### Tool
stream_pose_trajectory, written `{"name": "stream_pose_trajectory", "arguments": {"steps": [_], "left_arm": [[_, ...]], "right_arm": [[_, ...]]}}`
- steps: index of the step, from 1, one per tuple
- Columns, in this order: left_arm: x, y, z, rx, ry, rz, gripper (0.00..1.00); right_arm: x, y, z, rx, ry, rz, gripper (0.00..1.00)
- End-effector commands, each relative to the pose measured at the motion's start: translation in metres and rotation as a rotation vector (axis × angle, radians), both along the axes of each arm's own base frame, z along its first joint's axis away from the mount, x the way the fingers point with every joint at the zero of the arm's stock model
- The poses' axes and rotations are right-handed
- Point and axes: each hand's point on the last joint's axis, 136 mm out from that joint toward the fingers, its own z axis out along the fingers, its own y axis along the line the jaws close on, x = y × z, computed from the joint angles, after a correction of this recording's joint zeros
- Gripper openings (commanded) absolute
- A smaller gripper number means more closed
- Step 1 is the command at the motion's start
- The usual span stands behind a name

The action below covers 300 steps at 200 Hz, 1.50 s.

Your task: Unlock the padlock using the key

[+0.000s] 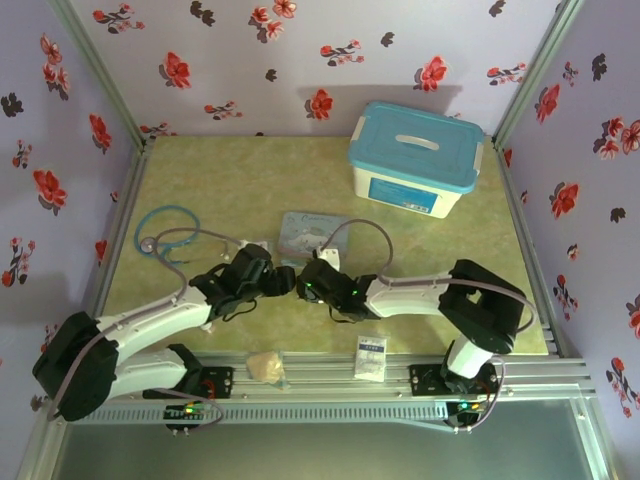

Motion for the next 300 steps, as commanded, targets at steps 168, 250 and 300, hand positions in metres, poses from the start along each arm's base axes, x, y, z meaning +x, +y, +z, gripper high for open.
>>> {"name": "stream_pose_trajectory", "arguments": {"steps": [168,250,300], "left_arm": [[-0.001,0.014,-0.001,-0.069,-0.028,0.031,0.71],[0.04,0.02,0.044,-0.083,-0.135,0.072,0.71],[0.097,0.011,0.052,0.004,-0.201,0.025,0.73]], "right_arm": [[-0.016,-0.027,-0.05,-0.282,0.072,-0.081,0.38],[-0.02,-0.043,-0.051,-0.261,0.088,-0.127,0.32],[-0.013,-0.056,-0.043,-0.157,0.084,-0.138,0.23]]}}
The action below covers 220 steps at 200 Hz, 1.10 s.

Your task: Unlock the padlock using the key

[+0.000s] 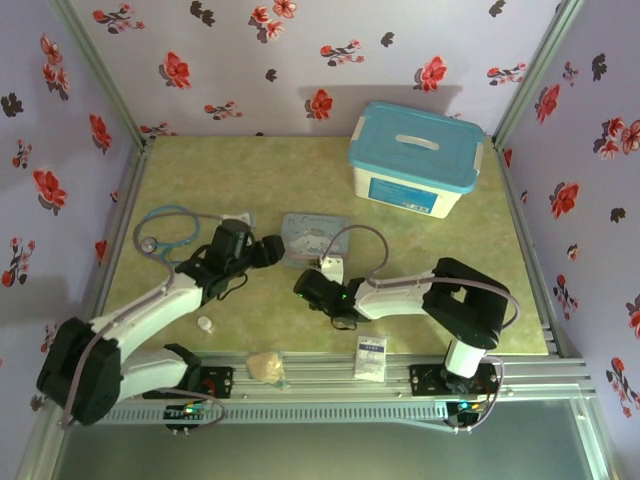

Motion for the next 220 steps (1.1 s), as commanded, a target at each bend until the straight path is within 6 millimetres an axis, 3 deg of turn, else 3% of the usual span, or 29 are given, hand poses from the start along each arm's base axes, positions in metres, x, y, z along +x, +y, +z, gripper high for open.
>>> {"name": "stream_pose_trajectory", "arguments": {"steps": [1,48,102,134,177,203,220], "left_arm": [[0.028,-0.012,0.003,0.056,-0.053,-0.07,0.73],[0.061,-0.025,-0.021,0.128,-0.011,-0.097,0.71],[0.053,-0.02,-0.05,0.143,0.04,-0.089,0.67],[0.052,-0.018,-0.054,0.15,0.044,-0.085,0.56],[0.047,-0.013,-0.07,0.175,0.077,-0.079,0.54],[0.045,-0.013,-0.076,0.174,0.086,-0.081,0.53],[0.044,-0.012,-0.076,0.18,0.086,-0.084,0.53]], "right_arm": [[-0.005,-0.022,-0.01,0.0,0.037,-0.015,0.23],[-0.003,-0.022,-0.007,0.144,0.034,-0.012,0.2],[-0.005,-0.004,-0.002,0.377,0.019,0.032,0.18],[-0.002,0.004,0.0,0.479,0.003,0.053,0.1],[0.006,0.006,0.004,0.588,-0.037,0.018,0.02],[0.012,0.011,0.005,0.667,-0.041,-0.057,0.0],[0.017,0.004,0.003,0.718,-0.068,-0.155,0.0]]}}
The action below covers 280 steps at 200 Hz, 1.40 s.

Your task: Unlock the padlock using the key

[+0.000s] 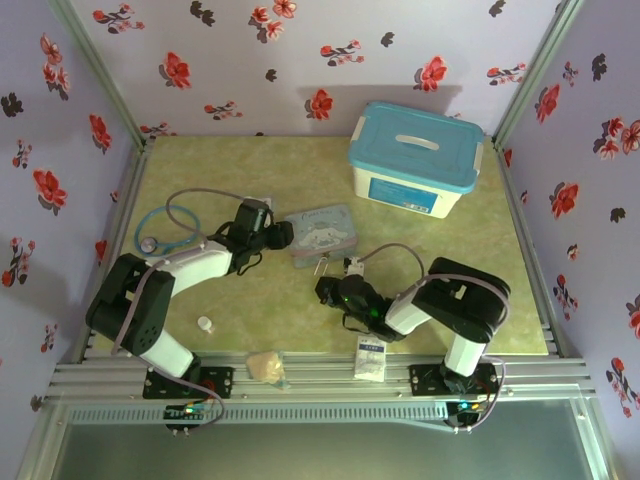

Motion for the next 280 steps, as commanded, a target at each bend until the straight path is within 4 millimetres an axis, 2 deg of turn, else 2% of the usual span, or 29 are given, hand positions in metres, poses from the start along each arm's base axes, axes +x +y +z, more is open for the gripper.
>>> {"name": "stream_pose_trajectory", "arguments": {"steps": [1,53,76,96,111,132,155,175,205,214,236,280], "left_arm": [[-0.016,0.014,-0.033,0.077,0.084,-0.006,0.53],[-0.011,0.011,-0.024,0.076,0.075,-0.013,0.53],[-0.005,0.005,-0.016,0.054,0.065,-0.013,0.53],[0.001,-0.002,-0.005,0.024,0.047,-0.021,0.54],[0.005,-0.008,0.005,-0.018,0.031,-0.02,0.6],[0.01,-0.02,0.02,-0.101,0.009,-0.029,0.62],[0.014,-0.026,0.026,-0.143,0.004,-0.023,0.63],[0.016,-0.026,0.018,-0.124,0.018,-0.016,0.63],[0.012,-0.019,-0.009,-0.057,0.064,-0.008,0.57],[0.01,-0.015,-0.017,-0.031,0.078,-0.006,0.55],[0.005,-0.009,-0.033,0.026,0.11,-0.013,0.39],[-0.002,0.002,-0.054,0.077,0.145,-0.013,0.34]], "right_arm": [[0.002,-0.004,-0.008,0.091,0.045,-0.102,0.0],[0.008,-0.029,-0.018,0.192,0.046,-0.3,0.0],[0.008,-0.025,-0.025,0.239,0.062,-0.323,0.0],[0.008,-0.025,-0.019,0.232,0.015,-0.357,0.0],[0.011,-0.028,-0.018,0.213,0.007,-0.388,0.0],[0.016,-0.023,-0.015,0.218,-0.007,-0.388,0.0],[0.02,-0.019,-0.008,0.241,-0.029,-0.388,0.0],[0.021,-0.024,-0.009,0.231,-0.031,-0.4,0.0],[0.03,-0.036,-0.011,0.265,-0.004,-0.433,0.0],[0.033,-0.033,-0.006,0.262,-0.016,-0.407,0.0],[0.037,-0.032,0.012,0.258,-0.073,-0.4,0.0],[0.05,-0.046,0.016,0.273,-0.095,-0.484,0.0]]}}
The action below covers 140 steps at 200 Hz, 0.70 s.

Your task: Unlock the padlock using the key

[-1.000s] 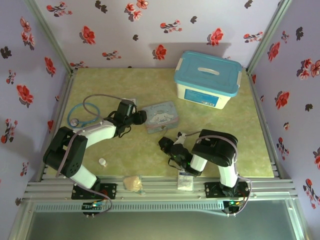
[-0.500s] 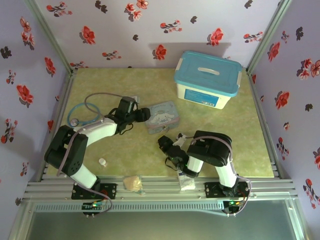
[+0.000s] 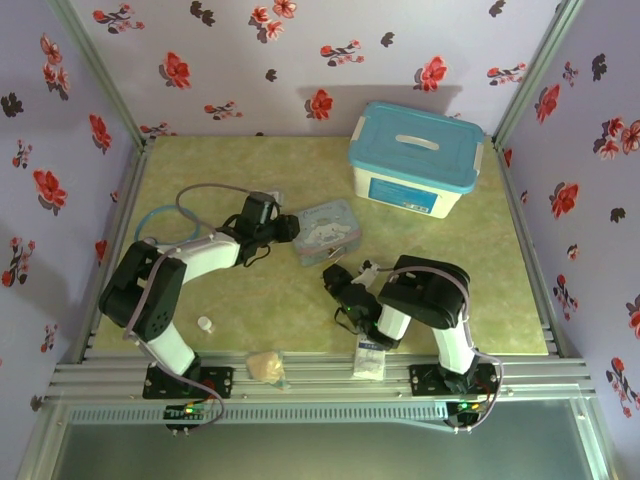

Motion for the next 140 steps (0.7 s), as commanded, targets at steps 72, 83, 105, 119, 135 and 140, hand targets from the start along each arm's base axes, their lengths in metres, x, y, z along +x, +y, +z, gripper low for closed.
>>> {"name": "stream_pose_trajectory", "arguments": {"steps": [72,83,105,119,135,140], "left_arm": [[-0.023,0.035,-0.061,0.192,0.104,-0.031,0.33],[-0.024,0.032,-0.062,0.183,0.11,-0.042,0.33],[-0.023,0.036,-0.062,0.172,0.111,-0.027,0.32],[-0.022,0.041,-0.061,0.162,0.11,-0.006,0.32],[-0.02,0.042,-0.061,0.162,0.108,-0.003,0.32],[-0.02,0.043,-0.06,0.162,0.104,-0.005,0.32]], "right_arm": [[0.03,-0.016,0.039,-0.021,-0.12,-0.134,0.0],[0.032,-0.012,0.043,-0.028,-0.134,-0.132,0.0],[0.036,-0.026,0.035,0.002,-0.103,-0.194,0.0],[0.035,-0.039,0.03,-0.014,-0.095,-0.236,0.0],[0.035,-0.048,0.025,-0.017,-0.084,-0.256,0.0],[0.036,-0.049,0.026,-0.016,-0.084,-0.257,0.0]]}}
